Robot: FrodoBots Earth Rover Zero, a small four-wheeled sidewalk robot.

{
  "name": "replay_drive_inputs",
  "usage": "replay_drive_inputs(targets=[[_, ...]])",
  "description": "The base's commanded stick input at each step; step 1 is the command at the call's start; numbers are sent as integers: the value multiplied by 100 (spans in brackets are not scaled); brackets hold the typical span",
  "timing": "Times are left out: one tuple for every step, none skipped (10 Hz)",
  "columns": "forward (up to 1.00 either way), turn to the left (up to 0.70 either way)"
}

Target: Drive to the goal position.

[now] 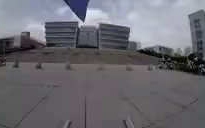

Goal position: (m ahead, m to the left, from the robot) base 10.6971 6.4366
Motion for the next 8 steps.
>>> replay_drive_inputs(targets=[[100, -3], [100, -2], [100, -2], [100, -2], [100, -2], [100, -2], [100, -2], [100, -1]])
